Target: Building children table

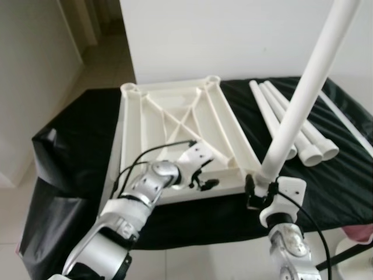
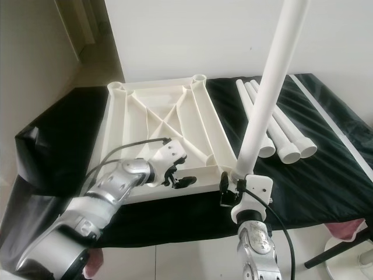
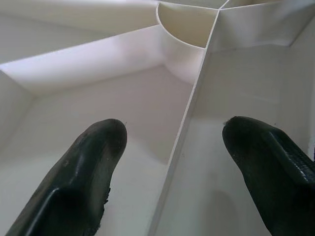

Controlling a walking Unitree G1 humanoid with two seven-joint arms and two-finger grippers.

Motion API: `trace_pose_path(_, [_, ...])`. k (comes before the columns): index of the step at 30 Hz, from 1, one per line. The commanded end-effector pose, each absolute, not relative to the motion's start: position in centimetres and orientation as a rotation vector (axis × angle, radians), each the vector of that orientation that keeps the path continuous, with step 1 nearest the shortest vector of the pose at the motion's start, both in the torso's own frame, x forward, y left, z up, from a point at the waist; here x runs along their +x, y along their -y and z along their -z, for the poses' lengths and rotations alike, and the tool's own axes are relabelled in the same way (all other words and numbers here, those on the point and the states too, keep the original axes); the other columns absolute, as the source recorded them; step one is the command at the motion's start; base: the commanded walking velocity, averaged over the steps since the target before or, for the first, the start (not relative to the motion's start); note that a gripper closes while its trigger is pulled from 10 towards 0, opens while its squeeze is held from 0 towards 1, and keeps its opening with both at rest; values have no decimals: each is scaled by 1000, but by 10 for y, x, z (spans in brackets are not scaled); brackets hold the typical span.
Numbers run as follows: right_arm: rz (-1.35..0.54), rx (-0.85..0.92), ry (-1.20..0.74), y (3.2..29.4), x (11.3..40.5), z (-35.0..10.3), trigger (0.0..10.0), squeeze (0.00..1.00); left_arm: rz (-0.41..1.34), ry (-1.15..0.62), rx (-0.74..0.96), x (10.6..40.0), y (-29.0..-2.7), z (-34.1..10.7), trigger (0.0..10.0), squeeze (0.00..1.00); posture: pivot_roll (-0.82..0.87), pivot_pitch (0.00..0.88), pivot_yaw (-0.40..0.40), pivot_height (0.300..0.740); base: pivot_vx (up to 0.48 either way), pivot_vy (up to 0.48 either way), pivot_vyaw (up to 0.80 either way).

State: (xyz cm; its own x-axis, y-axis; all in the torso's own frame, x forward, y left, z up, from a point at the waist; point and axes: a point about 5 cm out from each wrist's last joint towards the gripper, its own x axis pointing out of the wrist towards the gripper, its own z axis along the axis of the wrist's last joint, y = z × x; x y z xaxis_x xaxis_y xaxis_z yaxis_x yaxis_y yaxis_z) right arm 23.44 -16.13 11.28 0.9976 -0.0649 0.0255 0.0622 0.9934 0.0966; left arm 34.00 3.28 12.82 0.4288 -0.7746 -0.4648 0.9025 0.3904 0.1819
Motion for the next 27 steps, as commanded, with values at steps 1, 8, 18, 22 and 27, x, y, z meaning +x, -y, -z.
trace_pose_path(1, [7, 112, 65, 154, 232, -119, 10000, 0, 906, -361, 475, 349, -42, -120, 10000, 0, -34, 0, 43, 740, 0, 0, 0])
trace_pose_path(8, [3, 95, 34, 162, 219, -115, 10000, 0, 773, -408, 448, 361, -56, -118, 10000, 0, -34, 0, 40, 740, 0, 0, 0])
trace_pose_path(18, [16, 96, 39, 168, 216, -117, 10000, 0, 534, -401, 391, 379, -90, -128, 0, 0, -36, 0, 44, 740, 0, 0, 0])
trace_pose_path(22, [12, 99, 39, 166, 217, -117, 10000, 0, 516, -404, 414, 381, -96, -128, 0, 0, -35, 0, 43, 740, 0, 0, 0])
trace_pose_path(27, [11, 103, 36, 166, 217, -117, 10000, 0, 523, -411, 418, 381, -98, -127, 0, 0, -36, 0, 43, 740, 0, 0, 0])
